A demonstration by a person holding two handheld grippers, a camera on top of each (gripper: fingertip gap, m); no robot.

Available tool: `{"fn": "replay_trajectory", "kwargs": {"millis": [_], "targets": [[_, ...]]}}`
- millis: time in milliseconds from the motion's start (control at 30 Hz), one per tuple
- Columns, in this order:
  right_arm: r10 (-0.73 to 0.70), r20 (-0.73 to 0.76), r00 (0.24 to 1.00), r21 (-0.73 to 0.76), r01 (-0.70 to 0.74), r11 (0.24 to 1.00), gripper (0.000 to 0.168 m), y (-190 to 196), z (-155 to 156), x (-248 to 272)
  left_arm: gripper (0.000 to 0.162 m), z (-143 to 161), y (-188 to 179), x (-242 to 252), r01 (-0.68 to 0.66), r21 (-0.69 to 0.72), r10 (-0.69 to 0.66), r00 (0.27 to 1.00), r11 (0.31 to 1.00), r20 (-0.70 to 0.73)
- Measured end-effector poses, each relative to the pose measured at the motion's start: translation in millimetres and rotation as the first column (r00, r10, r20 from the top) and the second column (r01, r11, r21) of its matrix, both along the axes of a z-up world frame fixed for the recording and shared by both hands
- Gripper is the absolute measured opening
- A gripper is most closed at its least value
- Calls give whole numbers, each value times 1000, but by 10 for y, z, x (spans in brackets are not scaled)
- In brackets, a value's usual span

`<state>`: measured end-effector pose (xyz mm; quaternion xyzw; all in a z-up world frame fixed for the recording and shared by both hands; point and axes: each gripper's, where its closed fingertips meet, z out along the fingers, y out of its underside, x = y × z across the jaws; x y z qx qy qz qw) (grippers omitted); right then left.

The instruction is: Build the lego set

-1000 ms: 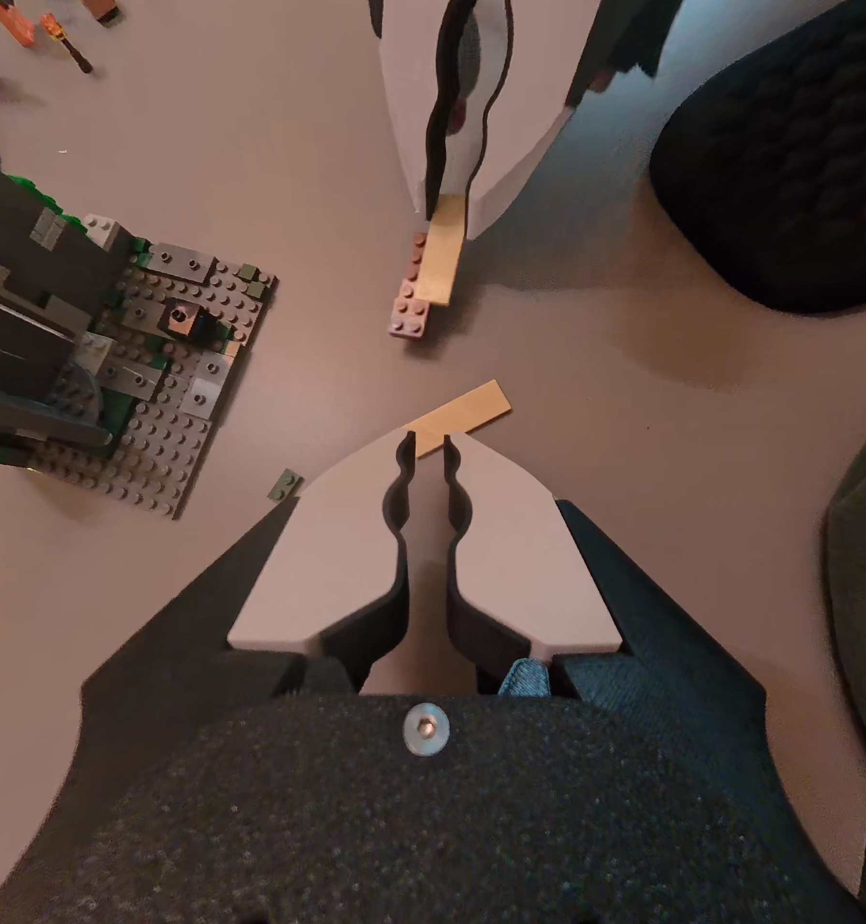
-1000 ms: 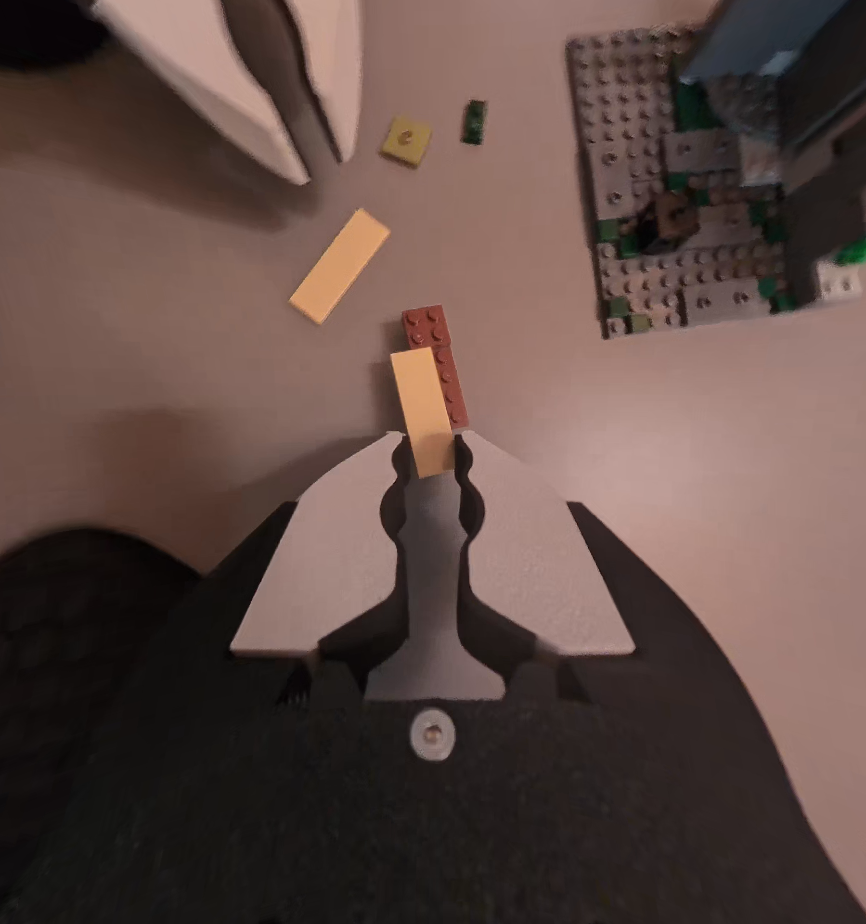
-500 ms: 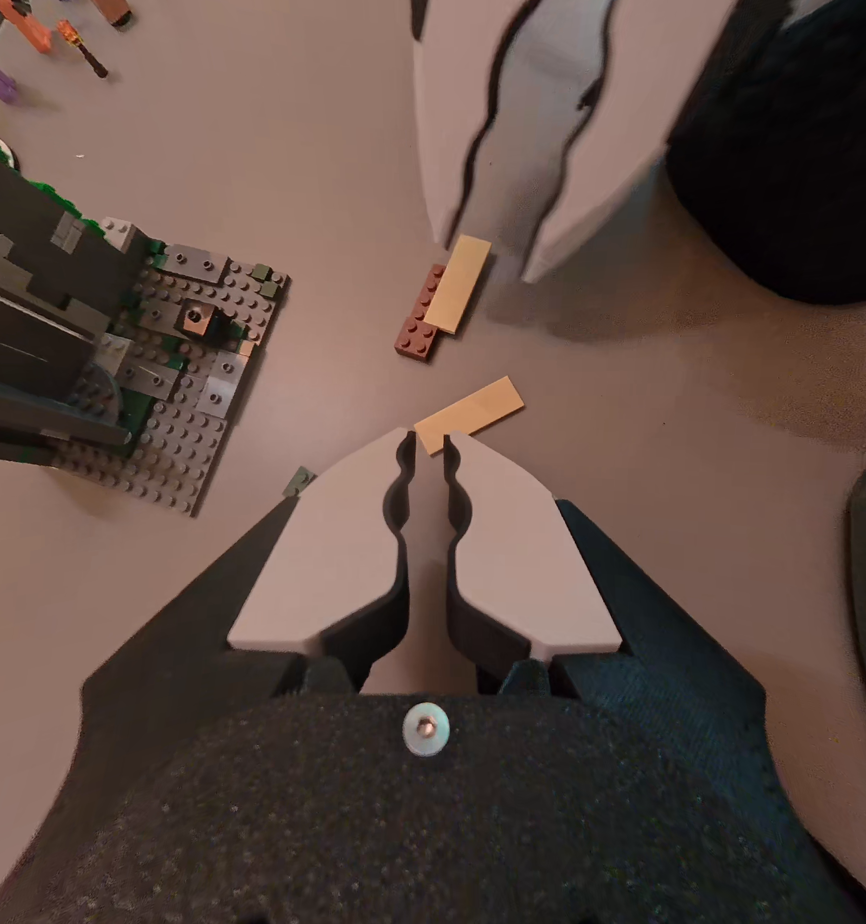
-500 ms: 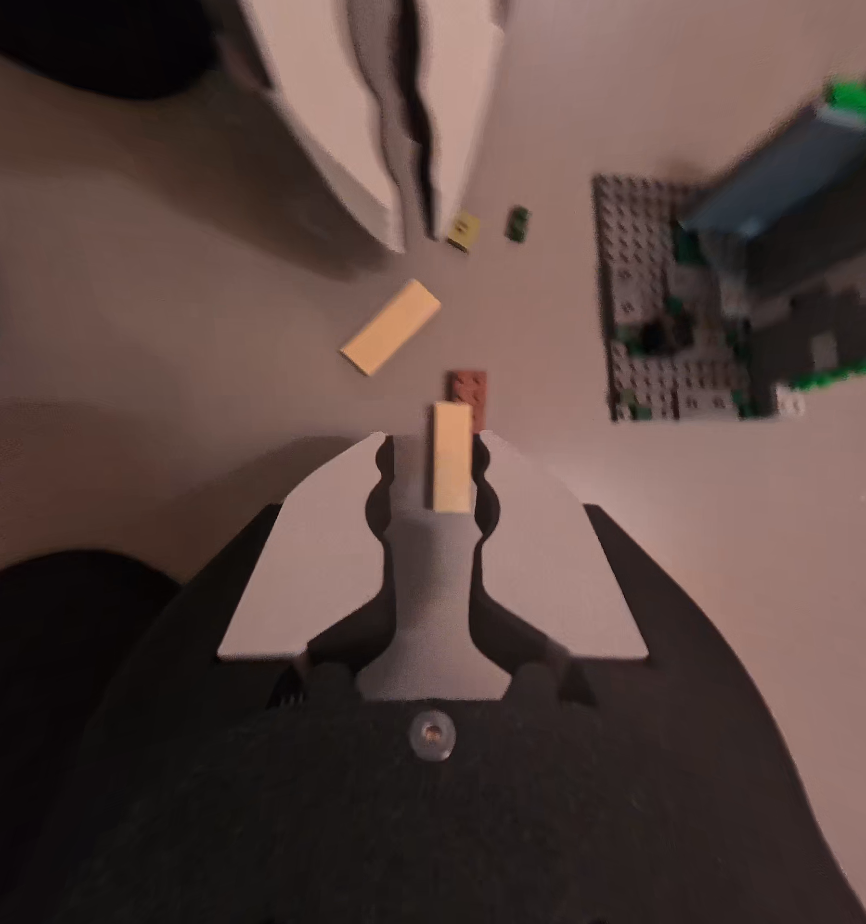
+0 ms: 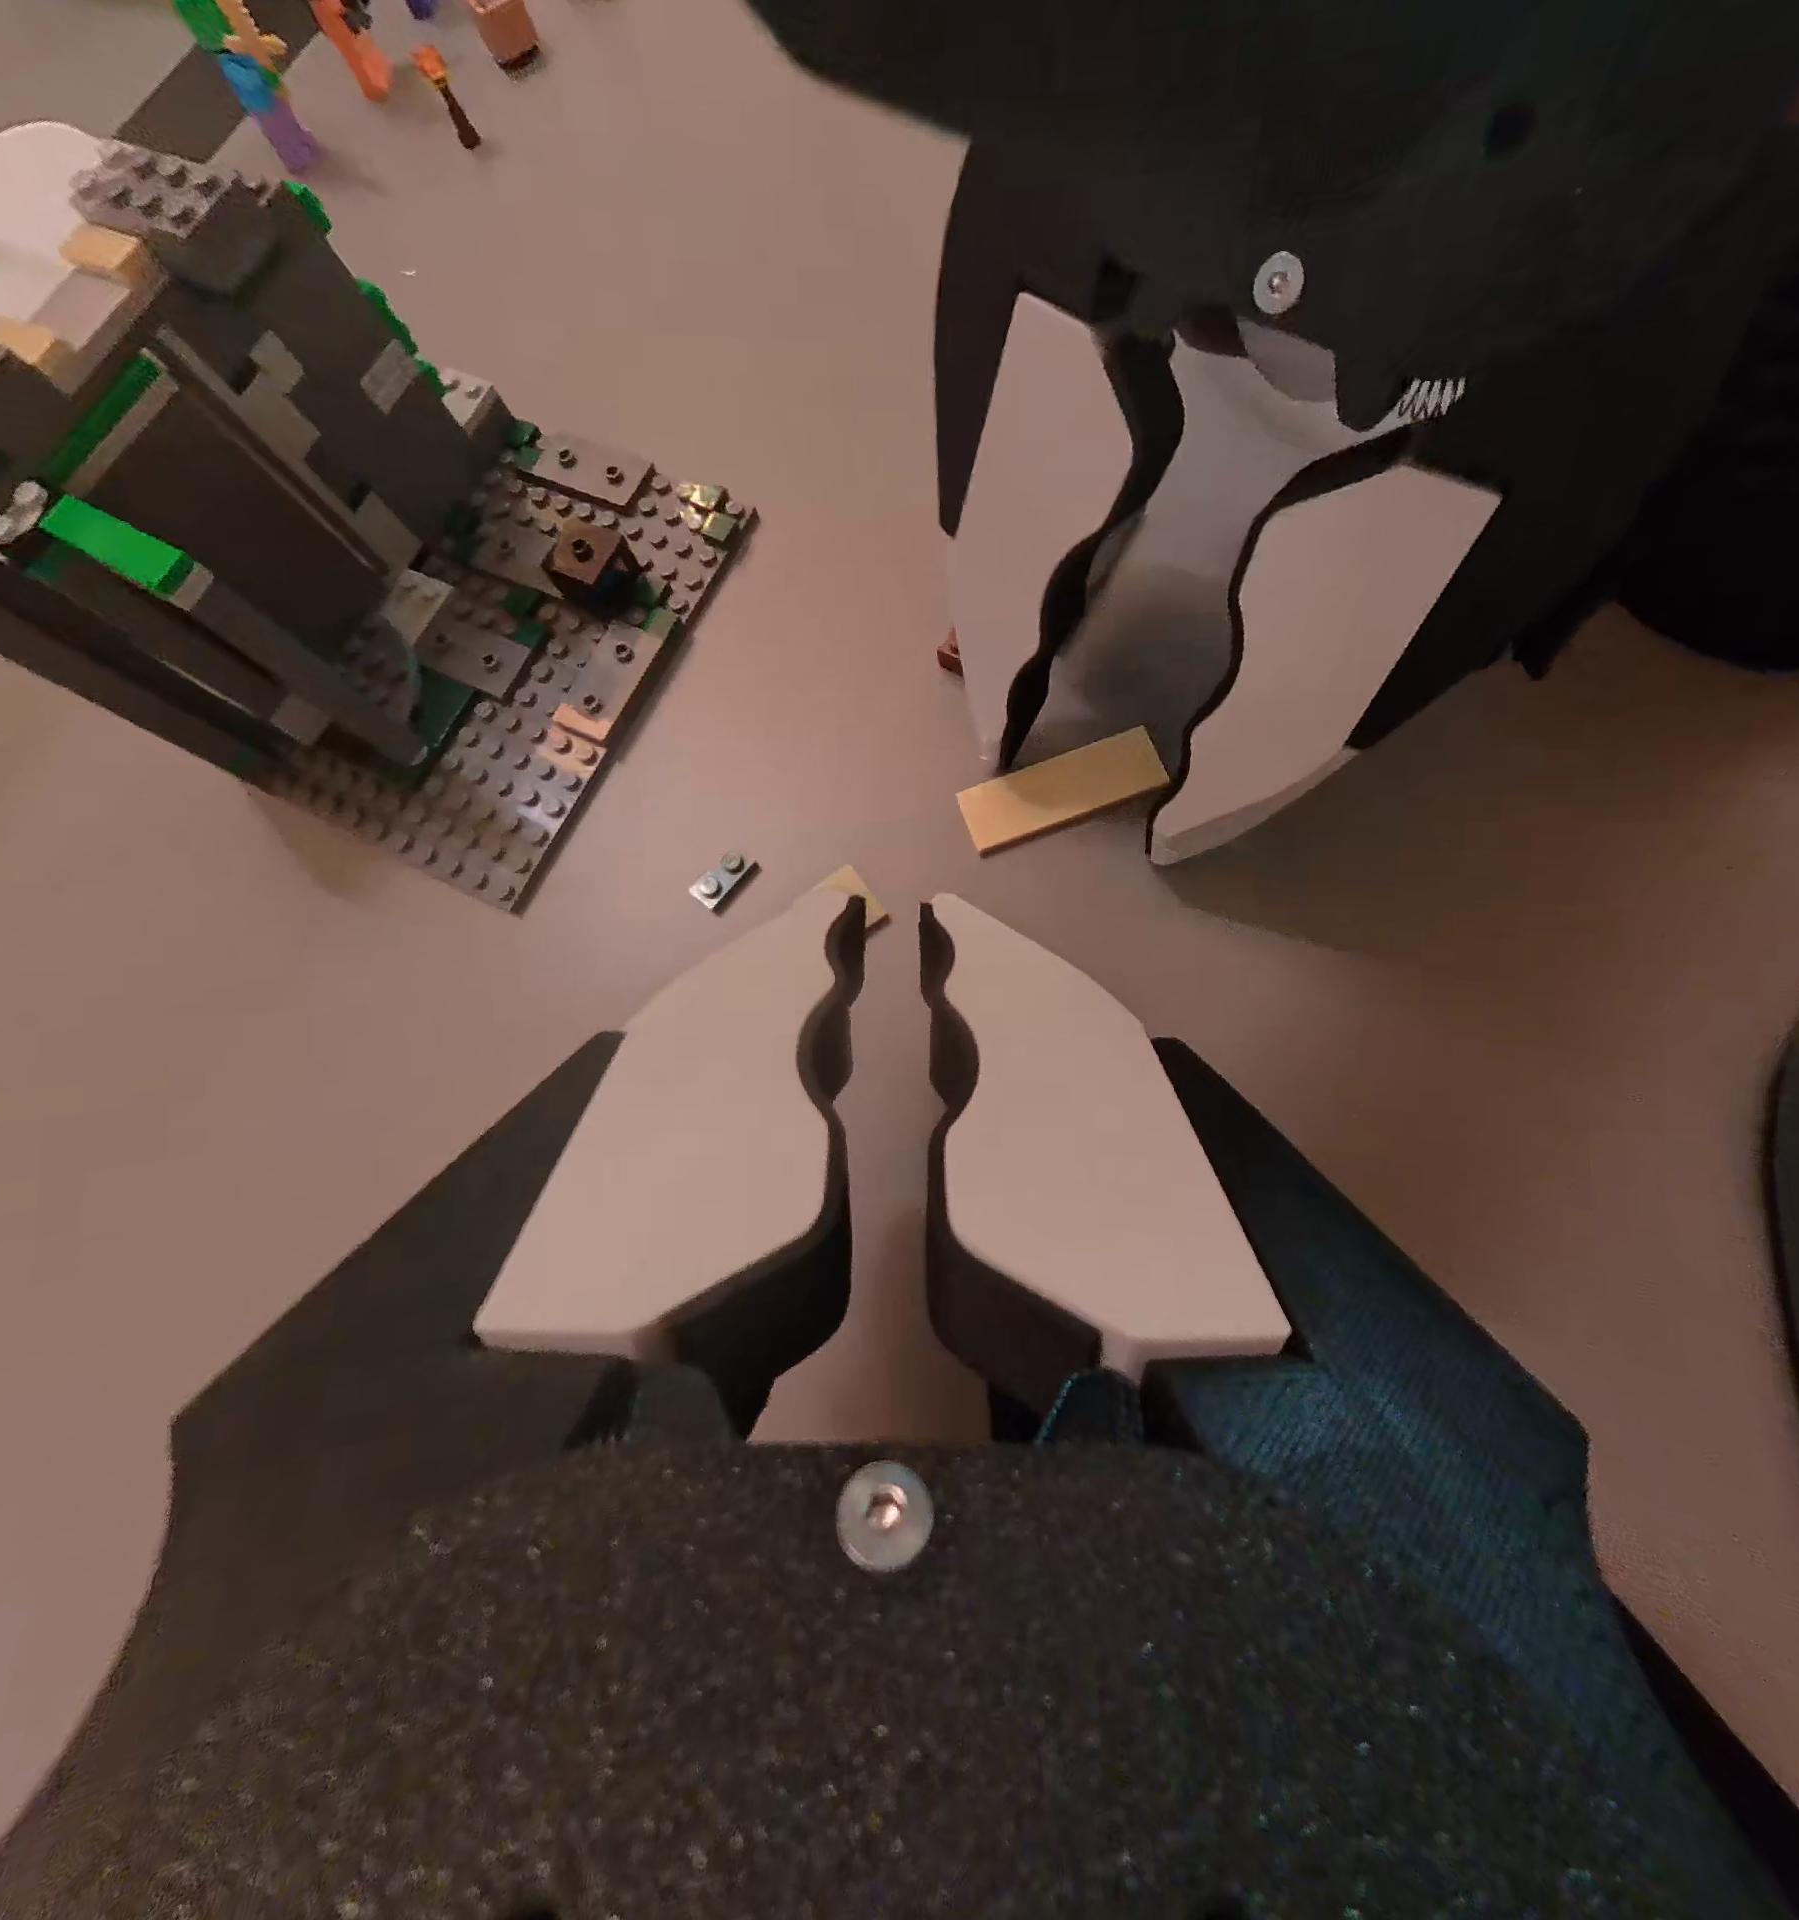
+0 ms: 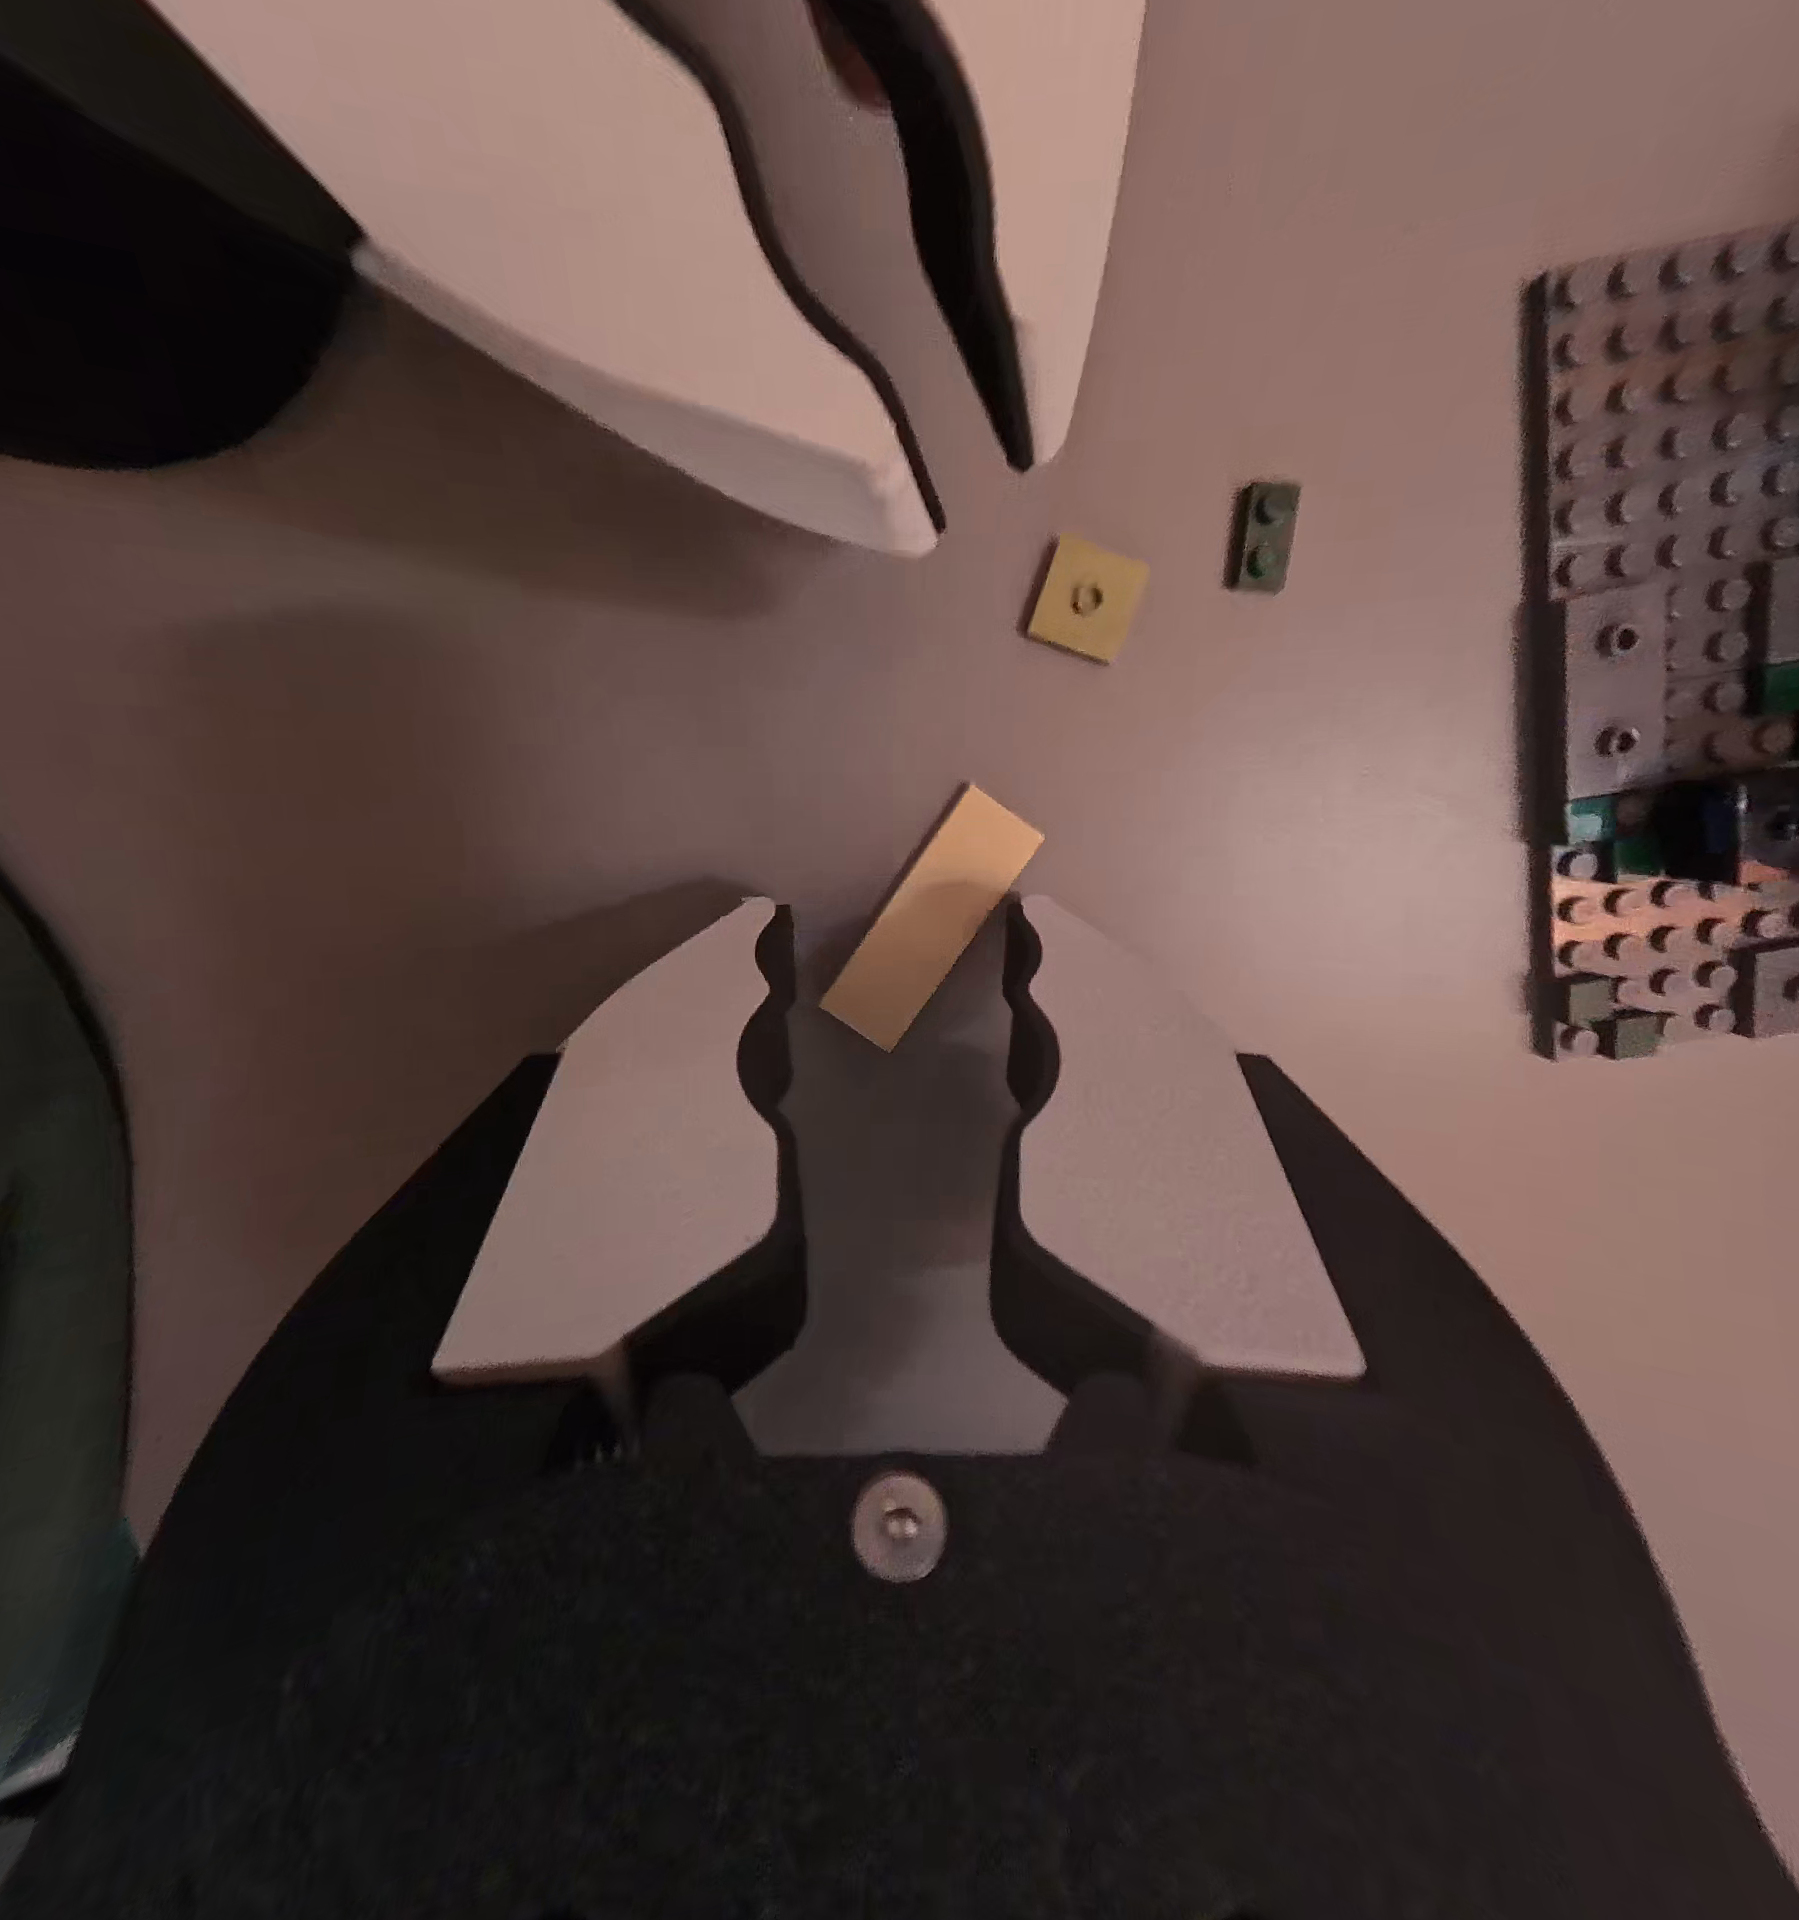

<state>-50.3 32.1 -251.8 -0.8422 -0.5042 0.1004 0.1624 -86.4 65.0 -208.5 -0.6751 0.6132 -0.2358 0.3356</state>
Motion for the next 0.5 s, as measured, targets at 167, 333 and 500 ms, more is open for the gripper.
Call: {"fn": "replay_trajectory", "kwargs": {"millis": [167, 333, 500], "targets": [[-30, 1, 1000, -3, 30, 1000, 32, -19, 0, -12, 9, 50, -15, -62, -8, 0, 8, 999, 1000, 40], [-31, -19, 999, 2, 31, 1000, 18, 10, 1, 15, 10, 85, -32, -84, -10, -4, 10, 998, 1000, 68], [8, -131, 991, 102, 6, 995, 16, 83, 169, -34, 10, 103, -61, -58, -6, -24, 8, 996, 1000, 92]]}}
